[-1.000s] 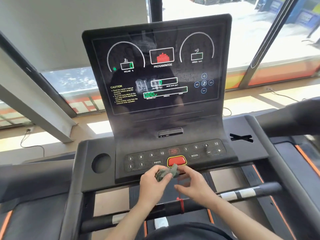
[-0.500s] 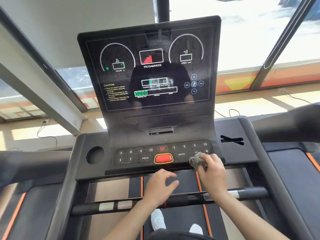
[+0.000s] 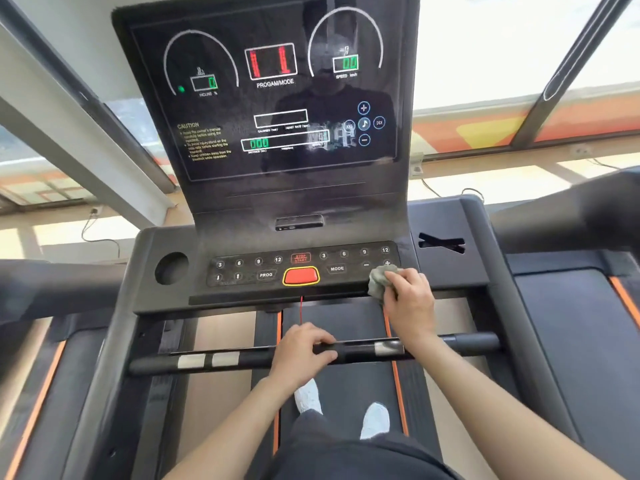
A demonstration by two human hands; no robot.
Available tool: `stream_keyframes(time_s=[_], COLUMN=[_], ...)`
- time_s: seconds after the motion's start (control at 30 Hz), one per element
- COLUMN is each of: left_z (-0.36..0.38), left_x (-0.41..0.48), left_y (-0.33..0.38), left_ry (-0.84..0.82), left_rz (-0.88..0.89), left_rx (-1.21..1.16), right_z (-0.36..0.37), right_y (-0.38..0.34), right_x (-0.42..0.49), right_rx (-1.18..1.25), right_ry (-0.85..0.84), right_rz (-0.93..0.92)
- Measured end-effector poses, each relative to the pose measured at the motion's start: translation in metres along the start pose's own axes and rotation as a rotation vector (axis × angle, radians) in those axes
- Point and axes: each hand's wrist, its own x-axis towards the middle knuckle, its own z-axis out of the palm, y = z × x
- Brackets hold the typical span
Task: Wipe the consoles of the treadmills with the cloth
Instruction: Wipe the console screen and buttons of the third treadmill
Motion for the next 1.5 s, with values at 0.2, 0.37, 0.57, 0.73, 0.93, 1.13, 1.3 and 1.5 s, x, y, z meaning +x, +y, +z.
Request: stream_keyframes(time_s=[0.2, 0.37, 0.57, 0.73, 0.93, 1.13, 1.3, 1.5], left_z=[0.006, 0.01, 0.009, 0.005, 0.005, -0.002, -0.002, -0.002], left_x=[-0.002, -0.005, -0.001, 0.001, 0.003, 0.015, 0.041, 0.051], left_y=[0.003, 0.003, -0.004, -0.008, -0.014, -0.013, 0.001, 0.01], left_ry=[0.025, 0.034, 0.033, -0.009, -0.01, 0.037, 0.327, 0.346], left_rz=[-0.03, -0.036, 0.002, 0.026, 0.072, 0.173, 0.367, 0.406], left_rx=[0.009, -0.004, -0.025, -0.045, -0.058, -0.039, 0.017, 0.125], right_z=[-0.004, 0.015, 0.002, -0.021, 0.003, -0.009, -0.04, -0.023], right_y=[0.006, -0.026, -0.004, 0.015, -0.031, -0.019, 0.005, -0.017], right_x=[-0.001, -0.002, 0.005, 0.012, -0.003, 0.006, 0.06, 0.105], right_rx=[0.0, 0.078, 0.007, -0.105, -0.084, -0.13, -0.251, -0.17], right_ry=[0.004, -0.169, -0.118, -0.031, -0.112, -0.147, -0.166, -0.284], right_rz=[-0.033, -0.19, -0.037, 0.136, 0.019, 0.049, 0.227, 0.224])
